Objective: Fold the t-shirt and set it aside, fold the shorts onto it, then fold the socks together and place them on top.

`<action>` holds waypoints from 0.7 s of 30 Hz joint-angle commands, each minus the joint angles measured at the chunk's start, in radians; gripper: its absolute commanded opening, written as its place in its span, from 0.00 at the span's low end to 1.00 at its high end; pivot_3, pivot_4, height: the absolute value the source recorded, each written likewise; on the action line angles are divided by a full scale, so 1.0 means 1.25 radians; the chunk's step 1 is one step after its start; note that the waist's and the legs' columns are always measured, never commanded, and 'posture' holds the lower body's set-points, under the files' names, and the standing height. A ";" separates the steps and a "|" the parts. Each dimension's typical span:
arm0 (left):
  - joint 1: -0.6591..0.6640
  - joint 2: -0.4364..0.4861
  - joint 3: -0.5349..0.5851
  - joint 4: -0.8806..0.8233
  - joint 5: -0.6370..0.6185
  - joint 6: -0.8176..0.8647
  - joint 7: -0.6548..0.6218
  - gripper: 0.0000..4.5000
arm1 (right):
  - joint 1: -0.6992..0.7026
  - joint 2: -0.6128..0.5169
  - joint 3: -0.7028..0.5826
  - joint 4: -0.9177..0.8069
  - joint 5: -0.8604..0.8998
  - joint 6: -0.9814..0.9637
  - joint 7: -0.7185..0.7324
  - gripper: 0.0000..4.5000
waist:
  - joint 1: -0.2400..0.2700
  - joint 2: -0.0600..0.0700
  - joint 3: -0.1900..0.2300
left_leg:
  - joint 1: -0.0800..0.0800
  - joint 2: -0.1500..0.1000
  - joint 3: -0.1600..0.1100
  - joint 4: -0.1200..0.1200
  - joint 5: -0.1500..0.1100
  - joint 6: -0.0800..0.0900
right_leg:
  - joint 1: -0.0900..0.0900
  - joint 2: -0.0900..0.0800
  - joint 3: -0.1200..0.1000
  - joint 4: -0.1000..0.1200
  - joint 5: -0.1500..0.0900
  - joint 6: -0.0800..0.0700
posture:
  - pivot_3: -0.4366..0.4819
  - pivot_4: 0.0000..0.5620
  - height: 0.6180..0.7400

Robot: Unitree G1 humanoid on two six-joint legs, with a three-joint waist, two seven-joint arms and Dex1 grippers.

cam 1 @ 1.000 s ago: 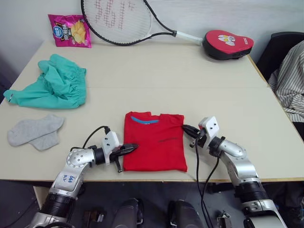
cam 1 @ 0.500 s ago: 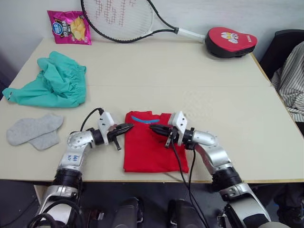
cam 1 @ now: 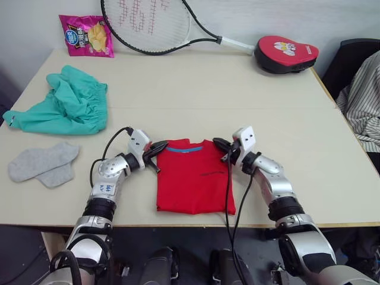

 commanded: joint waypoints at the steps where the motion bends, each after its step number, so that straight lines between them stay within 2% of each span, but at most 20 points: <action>1: 0.030 0.008 0.048 -0.175 -0.122 0.012 -0.085 0.00 | 0.043 -0.022 -0.047 -0.094 0.055 0.010 0.038 0.01 | -0.002 0.000 0.000 | -0.001 0.000 -0.001 0.000 0.000 0.000 | -0.001 0.000 0.000 0.000 0.000 0.000 | 0.48 0.27 1.00; 3: 0.075 0.039 0.020 -0.275 -0.139 0.071 -0.138 0.00 | 0.075 -0.034 -0.044 -0.205 0.093 0.051 0.084 0.01 | -0.007 0.001 0.000 | -0.007 0.000 -0.002 0.000 0.000 0.000 | -0.005 0.000 0.000 0.000 0.000 0.000 | 0.48 0.27 1.00; 6: 0.132 0.082 -0.026 -0.395 -0.151 0.140 -0.199 0.00 | 0.132 -0.054 -0.014 -0.363 0.125 0.126 0.120 0.01 | -0.011 0.002 0.001 | -0.006 0.000 0.000 0.000 0.000 0.000 | -0.005 0.001 0.000 0.000 0.000 0.000 | 0.48 0.27 1.00; 11: 0.234 0.120 -0.094 -0.518 -0.126 0.183 -0.238 0.00 | 0.248 -0.061 0.067 -0.579 0.102 0.204 0.102 0.01 | -0.008 0.002 0.001 | -0.005 0.001 0.000 -0.001 0.000 -0.001 | -0.005 0.002 0.000 -0.001 0.000 0.000 | 0.48 0.27 1.00; 14: 0.322 0.123 -0.122 -0.550 -0.060 0.117 -0.218 0.00 | 0.336 -0.030 0.136 -0.628 0.025 0.175 0.037 0.01 | -0.007 0.002 0.001 | -0.005 0.001 0.000 -0.001 -0.003 -0.005 | -0.006 0.001 0.001 -0.001 0.000 0.000 | 0.48 0.27 1.00; 16: 0.370 0.120 -0.121 -0.575 -0.051 0.112 -0.199 0.00 | 0.367 -0.029 0.157 -0.631 -0.016 0.143 0.019 0.01 | -0.007 0.002 0.001 | -0.005 0.001 0.000 -0.002 -0.004 -0.006 | -0.006 0.001 0.001 -0.001 0.000 0.000 | 0.48 0.27 1.00; 21: 0.482 0.141 -0.119 -0.597 -0.024 0.071 -0.189 0.00 | 0.422 -0.022 0.084 -0.589 -0.010 0.118 -0.053 0.01 | -0.003 0.002 0.001 | -0.005 0.000 0.000 -0.001 -0.004 -0.006 | -0.006 0.000 0.002 -0.003 0.000 0.000 | 0.48 0.27 1.00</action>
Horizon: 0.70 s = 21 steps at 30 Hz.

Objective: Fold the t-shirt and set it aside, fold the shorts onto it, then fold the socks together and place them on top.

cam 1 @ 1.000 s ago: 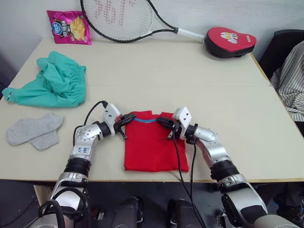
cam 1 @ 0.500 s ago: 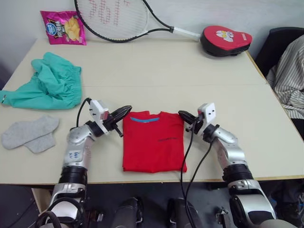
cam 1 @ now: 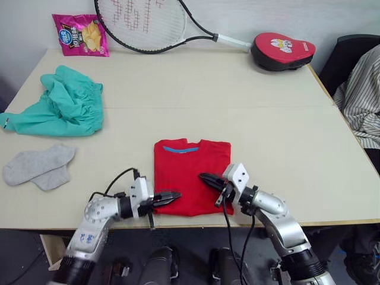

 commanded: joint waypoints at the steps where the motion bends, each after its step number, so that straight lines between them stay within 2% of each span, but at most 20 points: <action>1: 0.052 0.021 0.011 -0.017 0.021 -0.052 0.003 0.00 | 0.031 -0.027 -0.073 0.004 0.027 -0.021 -0.010 0.01 | 0.002 0.000 0.000 | 0.000 0.000 0.000 0.000 0.000 0.000 | 0.000 0.000 0.000 0.000 0.000 0.000 | 0.48 0.27 1.00; 4: 0.072 0.016 0.029 0.000 0.014 -0.065 0.020 0.00 | 0.048 -0.055 -0.120 -0.019 0.081 0.001 0.019 0.01 | 0.004 0.000 0.000 | 0.000 0.000 0.000 -0.001 -0.001 0.000 | 0.000 0.000 0.001 -0.001 0.000 0.000 | 0.48 0.27 1.00; 8: 0.067 0.017 0.055 0.019 -0.024 -0.067 0.009 0.00 | 0.065 -0.101 -0.222 -0.087 0.276 0.144 0.080 0.01 | 0.004 0.001 0.001 | 0.000 0.000 0.000 -0.001 -0.001 0.000 | -0.001 0.000 0.001 -0.001 0.000 -0.001 | 0.48 0.27 1.00; 11: 0.049 0.016 0.079 -0.008 -0.100 -0.012 -0.005 0.00 | 0.058 -0.185 -0.288 -0.130 0.483 0.395 0.105 0.13 | 0.003 0.002 0.001 | 0.000 0.001 0.000 -0.001 -0.001 0.001 | -0.001 0.000 0.001 -0.001 0.000 -0.001 | 0.48 0.27 1.00; 15: 0.027 0.018 0.089 -0.048 -0.166 0.047 -0.028 0.00 | 0.020 -0.292 -0.310 -0.113 0.658 0.677 0.094 0.45 | 0.003 0.002 0.001 | 0.000 0.001 -0.001 -0.001 -0.002 0.002 | 0.000 -0.001 0.001 -0.002 -0.001 -0.001 | 0.48 0.27 1.00; 16: 0.021 0.020 0.088 -0.051 -0.170 0.054 -0.034 0.00 | 0.001 -0.312 -0.309 -0.094 0.682 0.732 0.092 0.50 | 0.003 0.002 0.001 | 0.000 0.001 -0.001 0.000 -0.002 0.003 | 0.000 -0.001 0.001 -0.002 -0.001 -0.001 | 0.48 0.27 1.00; 19: 0.002 0.019 0.080 -0.036 -0.154 0.051 -0.044 0.00 | -0.061 -0.359 -0.287 -0.034 0.725 0.875 0.098 0.74 | 0.004 0.003 0.001 | 0.000 0.001 -0.001 0.000 -0.002 0.003 | 0.000 -0.001 0.000 -0.002 -0.001 -0.001 | 0.48 0.27 1.00; 21: -0.008 0.014 0.074 -0.019 -0.141 0.042 -0.050 0.00 | -0.116 -0.363 -0.255 0.029 0.702 0.935 0.084 0.91 | 0.004 0.002 0.001 | -0.001 0.001 -0.001 0.000 -0.002 0.003 | 0.000 -0.001 0.000 -0.003 -0.001 -0.001 | 0.48 0.27 1.00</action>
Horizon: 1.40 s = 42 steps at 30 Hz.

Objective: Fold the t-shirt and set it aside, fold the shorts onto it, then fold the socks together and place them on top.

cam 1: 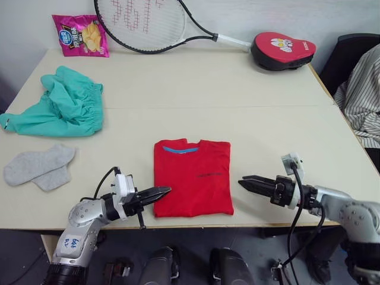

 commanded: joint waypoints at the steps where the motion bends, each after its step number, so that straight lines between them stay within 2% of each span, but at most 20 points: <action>1: -0.012 -0.004 -0.010 0.011 0.012 -0.017 -0.014 0.00 | -0.075 -0.004 0.041 0.087 -0.004 0.111 -0.013 0.98 | -0.001 0.000 0.000 | 0.000 0.000 0.000 0.000 0.000 0.000 | 0.000 0.000 0.000 0.000 0.000 0.000 | 0.48 0.27 1.00; 7: -0.044 -0.019 -0.021 0.067 0.056 -0.054 -0.005 0.00 | -0.179 0.055 0.120 0.181 -0.079 0.129 -0.010 0.99 | -0.007 -0.001 -0.001 | 0.000 0.000 0.000 0.001 0.001 0.002 | 0.001 0.000 -0.001 0.000 0.000 0.000 | 0.48 0.27 1.00; 10: -0.065 -0.010 -0.029 0.112 0.106 -0.068 0.016 0.00 | -0.229 0.116 0.205 0.205 -0.129 0.141 -0.015 0.99 | -0.011 -0.003 -0.002 | 0.000 0.000 0.000 0.000 0.001 0.001 | 0.001 0.001 -0.001 0.001 0.000 0.000 | 0.48 0.27 1.00; 13: -0.073 -0.010 -0.020 0.123 0.120 -0.065 0.037 0.00 | -0.263 0.179 0.217 0.221 -0.142 0.158 -0.028 0.99 | -0.014 -0.006 -0.003 | 0.001 0.001 0.001 0.000 0.001 0.000 | 0.000 0.001 -0.001 0.002 0.000 0.000 | 0.48 0.27 1.00; 16: -0.071 -0.007 -0.025 0.121 0.125 -0.069 0.032 0.00 | -0.276 0.204 0.206 0.231 -0.153 0.174 -0.032 0.99 | -0.012 -0.006 -0.003 | 0.001 0.001 0.001 0.000 0.000 -0.001 | 0.000 0.001 -0.001 0.002 0.000 0.000 | 0.48 0.27 1.00; 19: -0.071 -0.008 -0.028 0.117 0.127 -0.070 0.032 0.00 | -0.287 0.224 0.189 0.246 -0.168 0.178 -0.049 0.84 | -0.010 -0.006 -0.004 | 0.001 0.001 0.001 0.000 0.000 -0.001 | 0.000 0.001 -0.001 0.002 0.000 0.000 | 0.48 0.27 1.00; 29: -0.094 -0.014 -0.014 0.100 0.093 -0.052 0.025 0.00 | -0.259 0.198 0.141 0.202 -0.188 0.199 -0.060 0.05 | -0.007 -0.008 -0.005 | 0.001 0.001 0.001 0.000 -0.001 -0.002 | 0.000 0.001 -0.001 0.001 0.000 0.000 | 0.48 0.27 1.00; 30: -0.098 -0.014 -0.012 0.098 0.086 -0.046 0.022 0.00 | -0.258 0.196 0.135 0.196 -0.185 0.207 -0.061 0.00 | -0.006 -0.009 -0.006 | 0.001 0.001 0.001 0.000 -0.001 -0.002 | 0.000 0.001 -0.001 0.001 0.000 0.000 | 0.48 0.27 1.00; 35: -0.114 -0.005 0.006 0.035 -0.010 0.058 -0.002 0.00 | -0.256 0.158 0.089 0.170 -0.175 0.250 -0.062 0.00 | 0.008 -0.010 -0.006 | 0.000 0.000 0.000 0.000 -0.001 -0.001 | 0.000 0.000 -0.001 0.000 0.000 0.000 | 0.48 0.27 1.00; 36: -0.116 0.001 0.009 0.014 -0.028 0.082 -0.004 0.08 | -0.257 0.144 0.075 0.167 -0.172 0.259 -0.059 0.00 | 0.013 -0.010 -0.006 | 0.000 0.000 0.000 0.000 -0.001 -0.001 | 0.000 0.000 -0.001 -0.001 0.000 0.000 | 0.48 0.27 1.00; 37: -0.117 0.011 0.014 -0.013 -0.049 0.107 -0.009 0.12 | -0.259 0.119 0.056 0.169 -0.169 0.269 -0.053 0.00 | 0.016 -0.010 -0.006 | -0.001 0.000 0.000 0.000 -0.002 -0.001 | 0.000 0.000 -0.001 -0.001 0.000 0.000 | 0.48 0.27 1.00; 42: -0.111 0.048 0.066 -0.143 -0.137 0.200 0.015 0.46 | -0.252 -0.073 -0.003 0.216 -0.179 0.265 0.020 0.00 | 0.025 -0.002 -0.001 | -0.004 -0.002 0.000 0.001 -0.003 0.001 | 0.000 -0.001 0.000 -0.006 0.002 0.003 | 0.48 0.27 1.00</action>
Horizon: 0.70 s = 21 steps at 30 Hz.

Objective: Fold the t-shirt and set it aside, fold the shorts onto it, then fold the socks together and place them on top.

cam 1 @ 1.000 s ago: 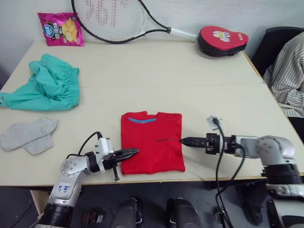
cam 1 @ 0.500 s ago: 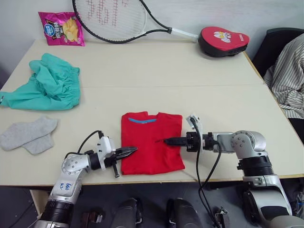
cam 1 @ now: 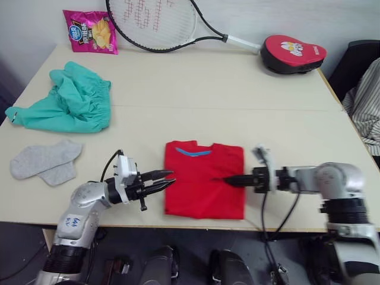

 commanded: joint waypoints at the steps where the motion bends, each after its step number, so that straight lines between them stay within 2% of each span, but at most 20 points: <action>1: 0.001 0.009 0.042 -0.088 -0.054 0.035 0.026 0.52 | 0.012 -0.113 -0.035 0.022 -0.008 -0.017 0.070 0.00 | -0.002 0.002 0.001 | 0.000 0.000 0.000 0.000 0.000 0.000 | 0.000 0.000 0.000 -0.001 0.000 0.000 | 0.48 0.27 1.00; 4: 0.003 0.020 0.061 -0.127 -0.081 0.068 0.040 0.74 | 0.031 -0.231 0.008 0.089 -0.063 -0.088 0.156 0.00 | -0.005 0.003 0.002 | 0.000 0.001 0.000 -0.001 0.000 0.000 | 0.001 0.002 -0.001 -0.001 0.000 0.000 | 0.48 0.27 1.00; 7: 0.008 0.034 0.084 -0.152 -0.135 0.095 0.011 0.96 | 0.043 -0.326 0.082 0.214 -0.167 -0.228 0.255 0.00 | -0.011 0.004 0.002 | 0.000 0.001 0.001 -0.001 0.002 0.004 | 0.001 0.002 -0.001 -0.001 0.000 0.000 | 0.48 0.27 1.00; 8: 0.010 0.041 0.090 -0.156 -0.144 0.104 0.006 0.99 | 0.041 -0.343 0.100 0.259 -0.198 -0.271 0.280 0.00 | -0.012 0.004 0.002 | 0.000 0.001 0.001 0.000 0.002 0.004 | 0.001 0.002 -0.001 -0.001 0.000 0.000 | 0.48 0.27 1.00; 13: 0.022 0.061 0.111 -0.154 -0.161 0.123 -0.003 0.99 | -0.023 -0.370 0.164 0.453 -0.324 -0.432 0.373 0.00 | -0.016 0.005 0.003 | 0.002 0.001 0.003 0.001 0.003 0.004 | 0.001 0.002 0.001 0.001 0.000 0.001 | 0.48 0.27 1.00; 17: 0.029 0.065 0.118 -0.152 -0.165 0.132 -0.003 0.99 | -0.114 -0.361 0.166 0.619 -0.410 -0.560 0.368 0.00 | -0.015 0.007 0.004 | 0.002 0.001 0.004 0.001 0.001 0.001 | 0.001 0.002 0.002 0.002 0.000 0.001 | 0.48 0.27 1.00; 21: 0.049 0.074 0.130 -0.164 -0.167 0.135 -0.006 0.99 | -0.169 -0.345 0.177 0.712 -0.466 -0.601 0.409 0.00 | -0.013 0.007 0.004 | 0.002 0.001 0.004 0.000 0.001 0.000 | 0.000 0.002 0.002 0.001 0.000 0.001 | 0.48 0.27 1.00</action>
